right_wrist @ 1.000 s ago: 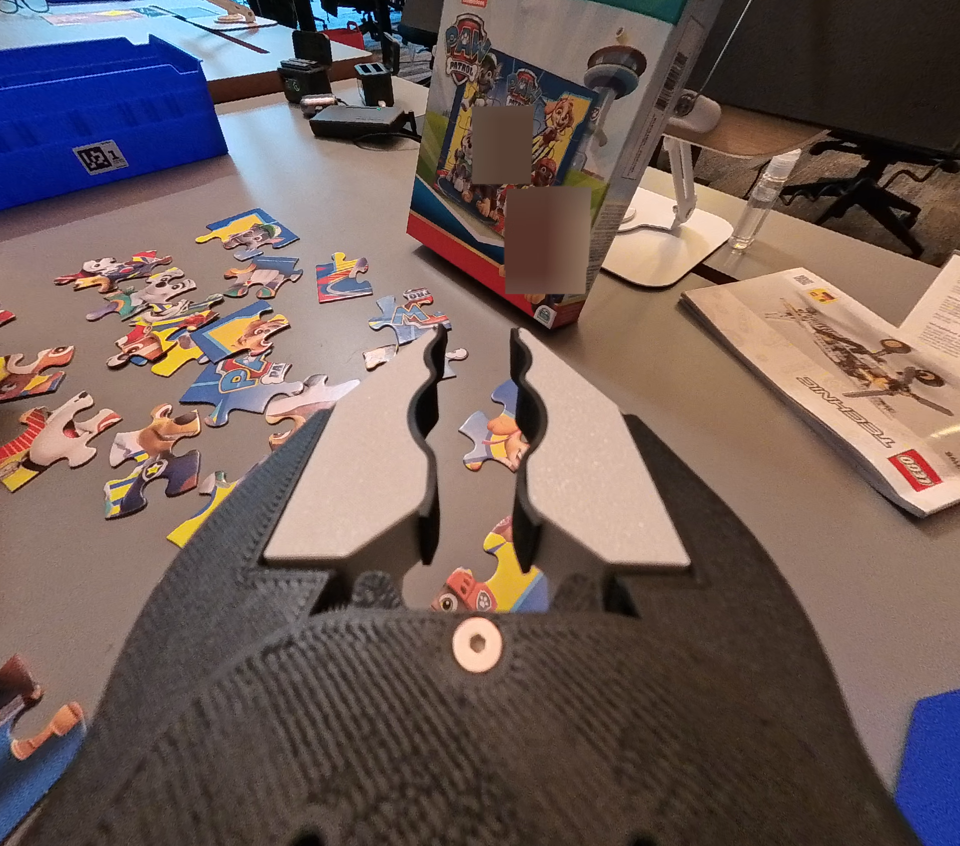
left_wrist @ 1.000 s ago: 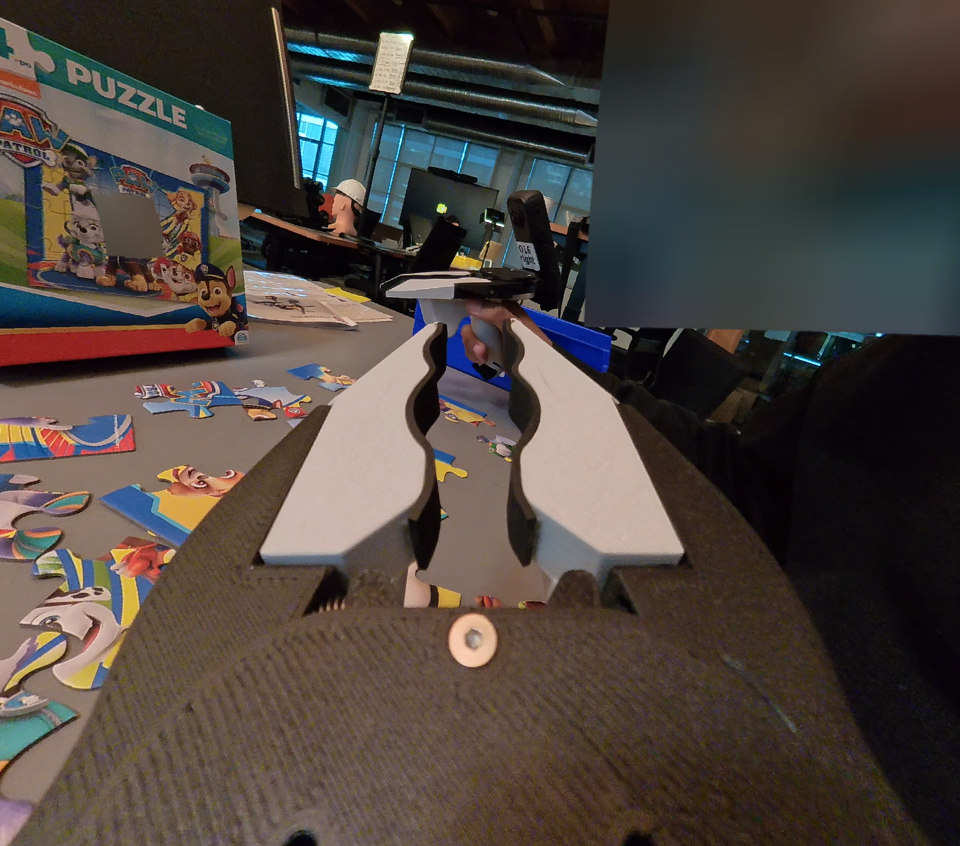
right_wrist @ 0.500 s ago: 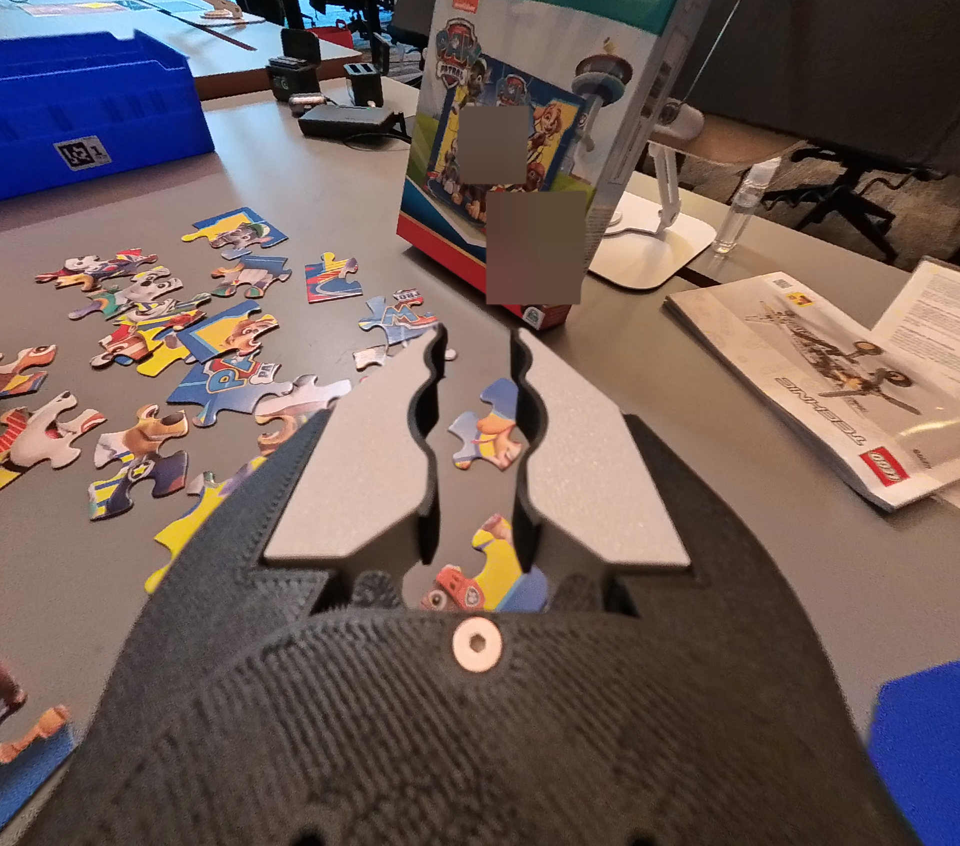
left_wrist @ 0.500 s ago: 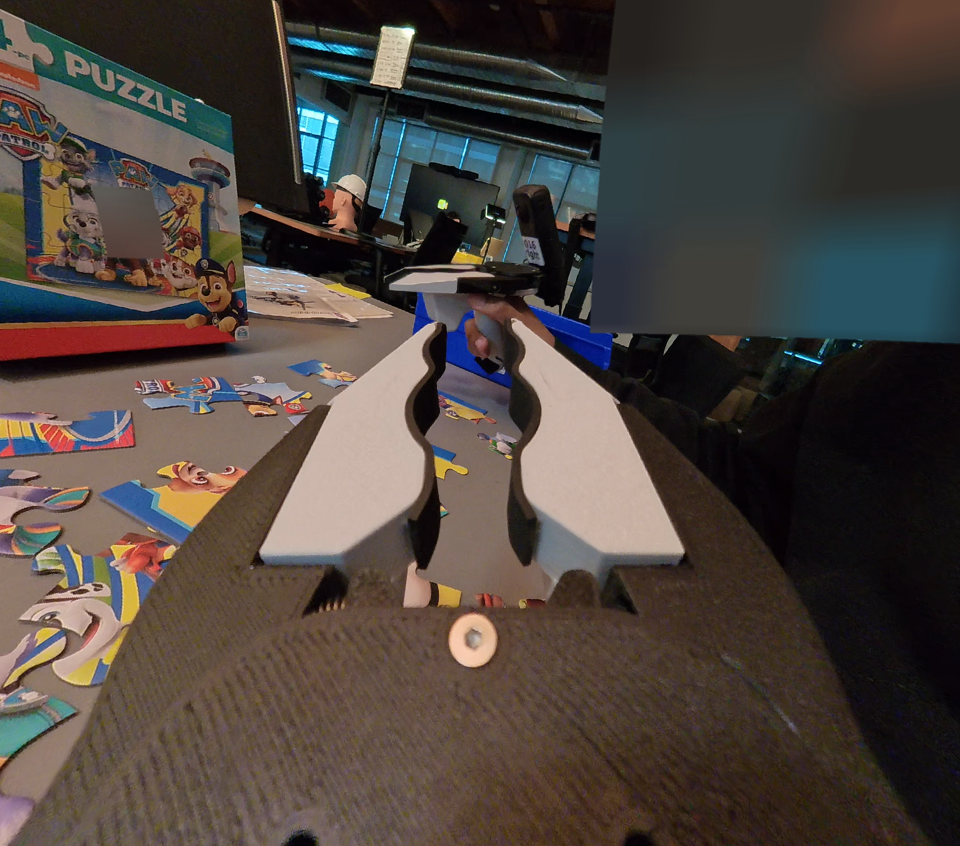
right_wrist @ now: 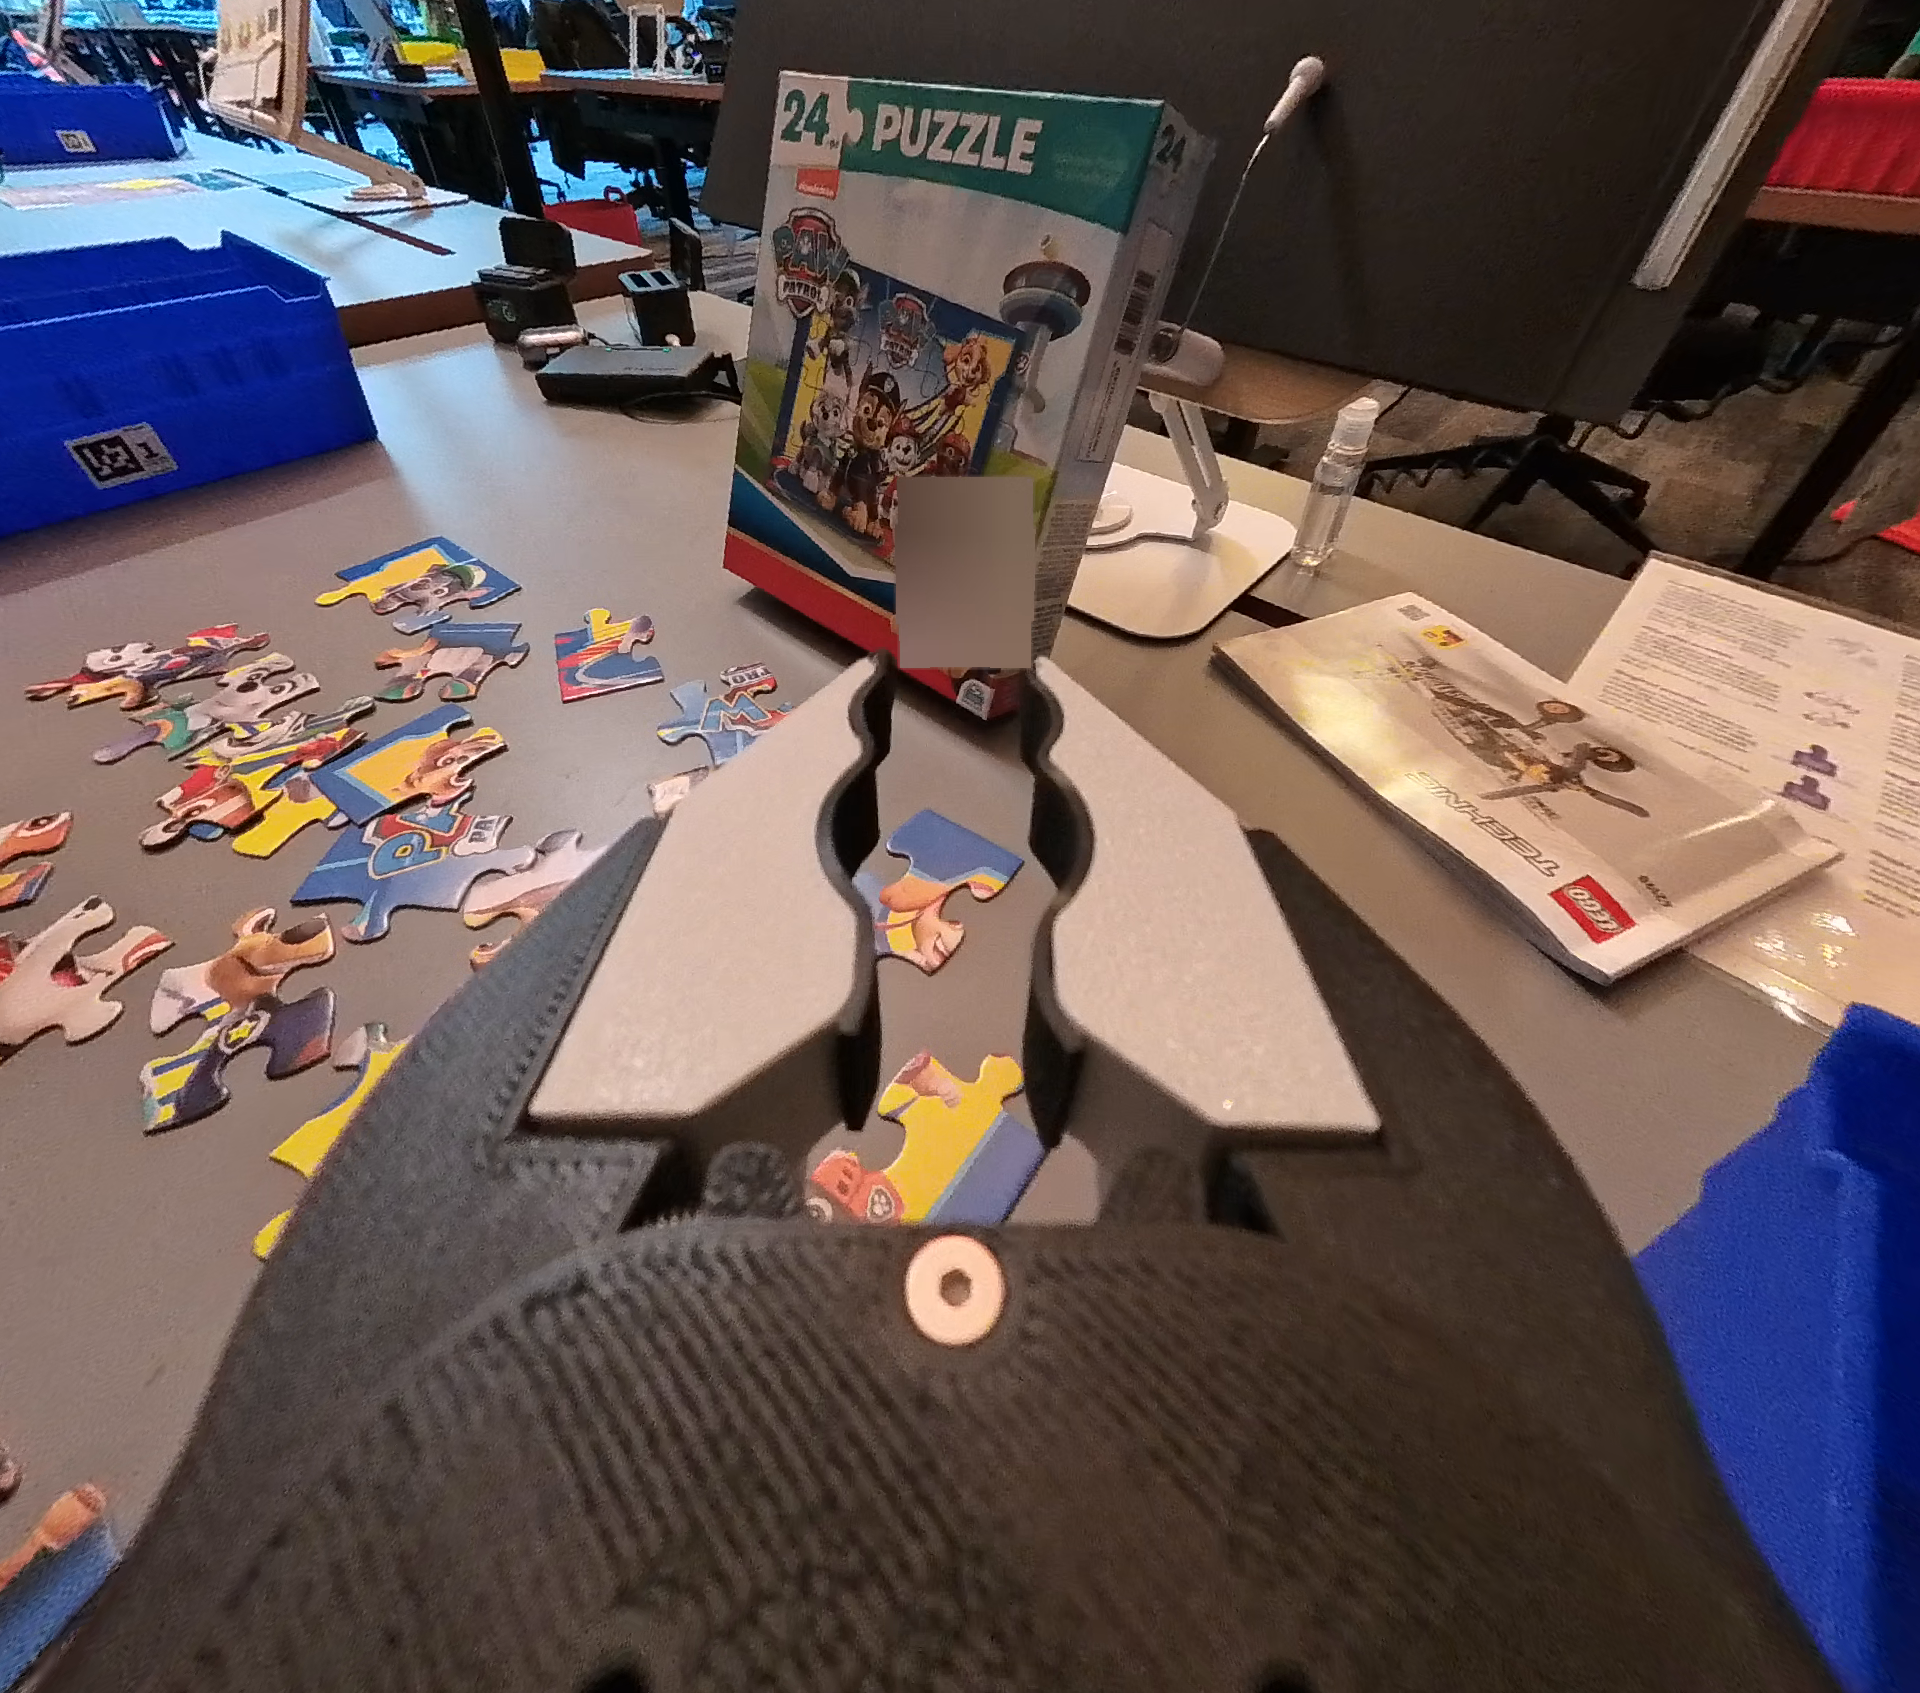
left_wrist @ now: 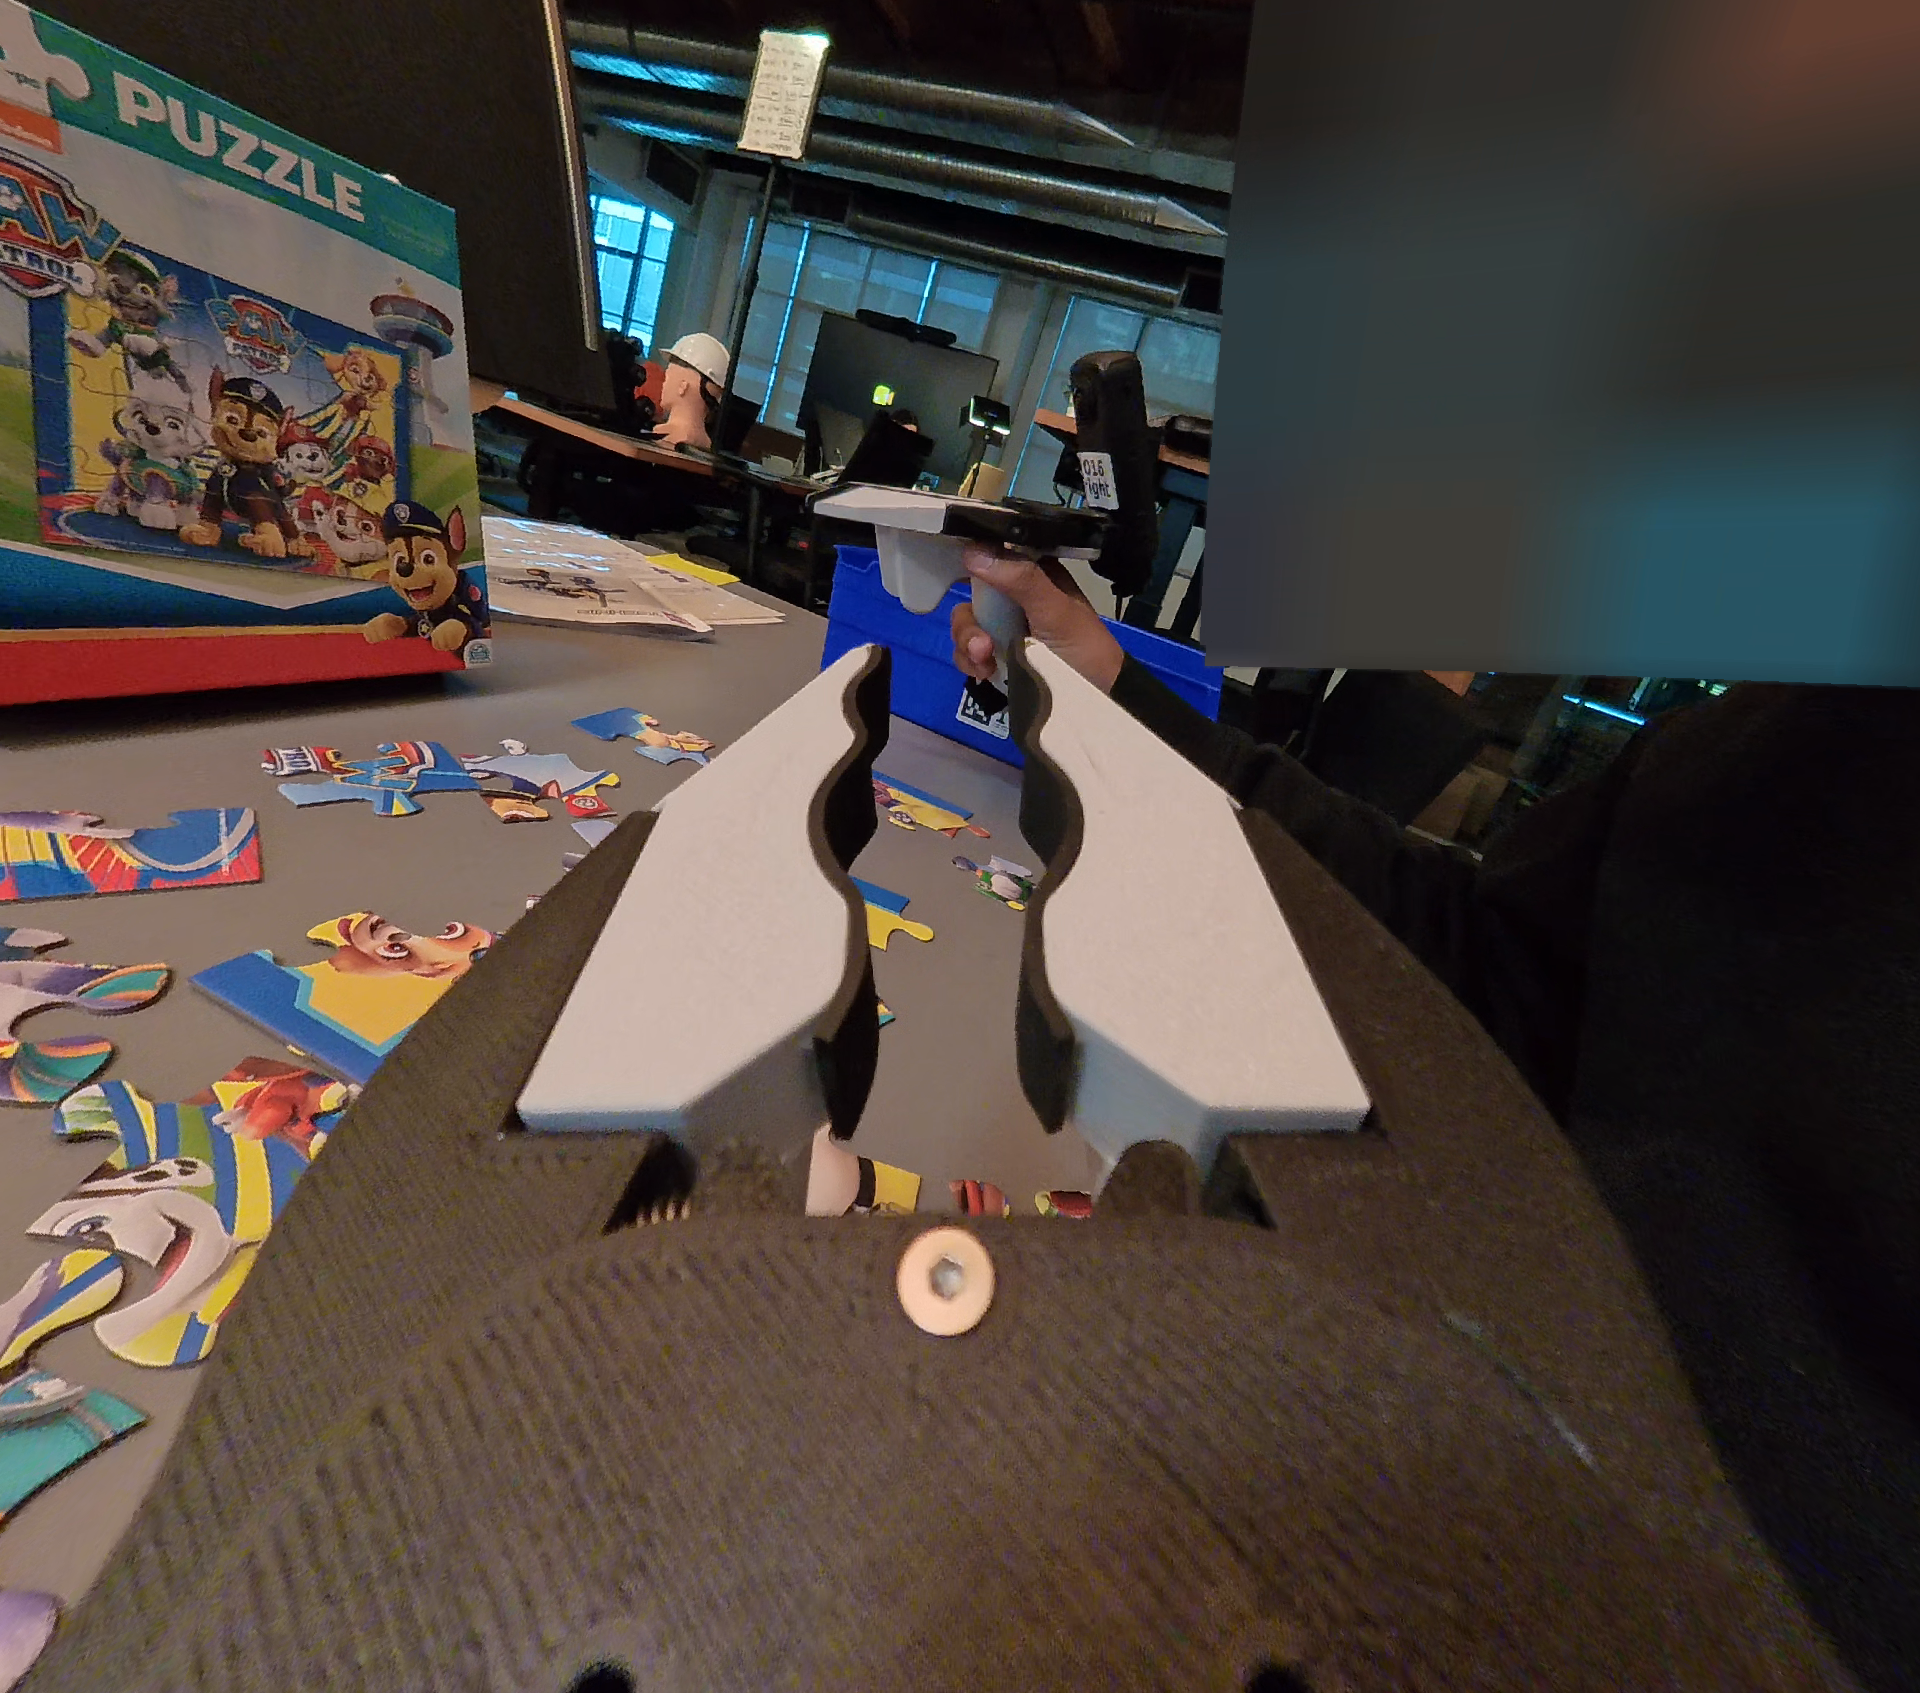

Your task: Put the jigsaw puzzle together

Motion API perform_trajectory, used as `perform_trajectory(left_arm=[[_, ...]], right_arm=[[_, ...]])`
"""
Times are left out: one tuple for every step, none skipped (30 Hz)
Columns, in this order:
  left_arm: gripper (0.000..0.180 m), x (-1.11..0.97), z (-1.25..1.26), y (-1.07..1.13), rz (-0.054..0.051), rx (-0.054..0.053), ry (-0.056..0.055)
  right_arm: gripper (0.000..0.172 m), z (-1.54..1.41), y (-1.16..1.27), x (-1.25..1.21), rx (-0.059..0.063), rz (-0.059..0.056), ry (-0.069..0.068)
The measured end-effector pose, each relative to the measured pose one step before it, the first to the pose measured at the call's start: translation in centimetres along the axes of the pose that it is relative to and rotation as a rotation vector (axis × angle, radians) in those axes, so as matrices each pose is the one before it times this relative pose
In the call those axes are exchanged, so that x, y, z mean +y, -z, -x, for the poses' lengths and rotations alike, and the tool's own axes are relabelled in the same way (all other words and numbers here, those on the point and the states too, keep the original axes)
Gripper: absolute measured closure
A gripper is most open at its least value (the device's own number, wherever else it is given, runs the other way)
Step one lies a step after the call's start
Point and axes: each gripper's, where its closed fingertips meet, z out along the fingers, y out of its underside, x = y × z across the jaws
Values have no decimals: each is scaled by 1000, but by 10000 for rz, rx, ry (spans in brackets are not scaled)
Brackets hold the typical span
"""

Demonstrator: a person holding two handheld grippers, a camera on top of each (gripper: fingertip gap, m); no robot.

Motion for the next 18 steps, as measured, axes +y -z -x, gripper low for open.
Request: perform_trajectory(left_arm=[[161, 11, 3, -5, 7, -1, 1], [161, 2, 10, -9, 0, -6, 1], [161, 16, 8, -4, 4, -3, 3], [161, 12, 0, -4, 7, -1, 7], [161, 4, 2, -5, 4, 3, 9], [161, 10, -3, -5, 6, 2, 4], [161, 18, 11, -3, 5, -4, 2], [161, 9, 5, -6, 5, -4, 6], [161, 11, 9, -11, 8, 2, 5], [160, 10, -12, 1, 4, 1, 2], [161, 1, 1, 1, 1, -1, 0], [161, -1, 4, 0, -1, -3, 0], [161, 3, 4, 2, 2, -2, -2], [161, -3, -4, 5, -4, -3, -5], [161, -15, 9, 3, -9, -5, -6], [161, -16, 6, 4, -4, -6, -5], [161, 0, 1, 0, 0, -1, 0], [161, 11, -6, 4, 1, 4, 6]], right_arm=[[149, 14, 2, -15, -13, -12, -21], [149, 7, -8, 15, -4, 5, -2], [149, -8, -12, 13, 13, 11, 14], [149, 8, -13, 25, 8, 13, 15], [149, 18, -16, 18, -2, 8, 6], [149, 31, -9, 1, -8, 2, -1], [149, 17, -14, -9, -5, -5, 1], [149, 13, -4, -7, 3, -5, 5], [149, -10, 2, 4, 5, 3, 5], [150, -5, -9, 14, 4, 4, -1], [150, -4, 9, -1, -1, -2, -7], [150, -13, 5, -9, -1, -8, -8], [150, -4, -3, -7, -1, -5, -7], [150, 4, 1, 2, -1, 2, -3], [150, -7, 0, 1, 4, 0, 2], [150, 6, 6, -5, 2, -5, 3], [150, 6, 0, 0, -4, 0, 0], [150, 9, -10, 0, -1, 1, 3]])
